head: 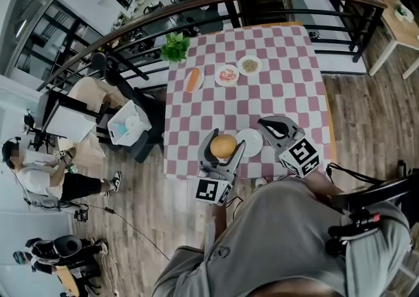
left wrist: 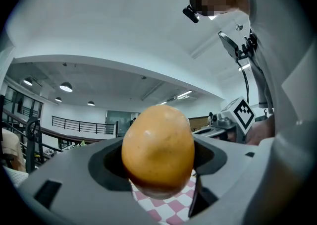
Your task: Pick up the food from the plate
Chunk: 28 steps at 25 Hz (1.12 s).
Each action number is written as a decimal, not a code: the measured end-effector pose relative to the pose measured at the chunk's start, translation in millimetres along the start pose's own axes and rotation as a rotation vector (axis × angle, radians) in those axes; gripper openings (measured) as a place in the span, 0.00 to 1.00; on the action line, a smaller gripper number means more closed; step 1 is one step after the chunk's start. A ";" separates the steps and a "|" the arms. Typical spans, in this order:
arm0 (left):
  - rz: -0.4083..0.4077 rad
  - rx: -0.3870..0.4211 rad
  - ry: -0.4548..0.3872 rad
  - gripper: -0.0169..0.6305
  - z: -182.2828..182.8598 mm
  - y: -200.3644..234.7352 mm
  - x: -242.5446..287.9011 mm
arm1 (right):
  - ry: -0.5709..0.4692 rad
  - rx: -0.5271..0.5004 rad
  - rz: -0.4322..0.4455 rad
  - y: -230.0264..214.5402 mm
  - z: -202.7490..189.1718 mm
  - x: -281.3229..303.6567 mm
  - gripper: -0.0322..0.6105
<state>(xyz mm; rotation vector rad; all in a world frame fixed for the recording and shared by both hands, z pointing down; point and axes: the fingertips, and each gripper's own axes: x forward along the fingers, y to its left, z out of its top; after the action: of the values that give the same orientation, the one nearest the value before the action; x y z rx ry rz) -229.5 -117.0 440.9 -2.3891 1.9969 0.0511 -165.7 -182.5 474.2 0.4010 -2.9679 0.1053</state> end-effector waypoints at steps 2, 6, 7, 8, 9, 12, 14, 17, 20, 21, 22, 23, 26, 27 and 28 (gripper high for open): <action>0.001 0.000 0.011 0.56 -4.6 0.7 -0.4 | -0.002 -0.003 0.000 0.4 -0.6 -0.2 0.08; -0.001 -0.001 0.012 0.56 -6.7 0.8 0.3 | -0.001 0.002 -0.001 -0.4 -2.6 0.7 0.08; -0.001 -0.001 0.011 0.56 -6.6 0.9 0.4 | 0.000 0.003 -0.001 -0.9 -2.9 0.8 0.08; 0.000 -0.002 0.012 0.56 -6.6 1.1 0.3 | 0.000 0.005 -0.002 -1.3 -3.0 0.9 0.08; 0.001 -0.005 0.012 0.56 -6.6 1.5 0.0 | 0.000 0.006 -0.002 -1.6 -3.1 0.8 0.08; 0.006 -0.012 0.011 0.56 -6.7 1.9 -0.3 | 0.002 0.006 -0.006 -2.7 -4.0 -0.1 0.08; 0.004 -0.014 0.010 0.56 -6.9 1.3 -0.4 | 0.003 0.006 -0.007 -2.5 -4.4 -0.8 0.08; 0.001 -0.018 0.011 0.56 -6.4 0.3 -2.0 | 0.004 0.005 -0.005 0.1 -3.8 -1.8 0.08; 0.002 -0.023 0.011 0.56 -7.0 0.2 -3.9 | 0.004 0.005 -0.004 2.0 -5.0 -1.8 0.08; 0.001 -0.025 0.012 0.56 -8.2 0.6 -4.0 | 0.005 0.006 -0.004 1.9 -6.0 -1.5 0.08; 0.001 -0.026 0.014 0.56 -9.4 1.0 -3.8 | 0.005 0.006 -0.005 1.6 -7.1 -0.9 0.08; 0.003 -0.026 0.015 0.56 -10.5 1.5 -3.8 | 0.005 0.007 -0.005 1.4 -7.8 -0.3 0.08; 0.014 -0.028 0.017 0.56 -11.3 2.6 -4.9 | 0.006 0.001 0.007 2.6 -7.8 1.7 0.08; 0.018 -0.030 0.017 0.56 -11.4 2.5 -5.5 | 0.008 -0.001 0.011 3.2 -7.9 2.0 0.08; 0.021 -0.031 0.017 0.56 -11.7 2.1 -6.1 | 0.010 -0.002 0.015 3.7 -8.2 2.1 0.08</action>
<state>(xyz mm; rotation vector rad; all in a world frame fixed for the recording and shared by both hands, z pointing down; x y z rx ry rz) -232.6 -111.9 452.8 -2.3953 2.0442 0.0627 -167.6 -178.7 482.5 0.3764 -2.9612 0.1054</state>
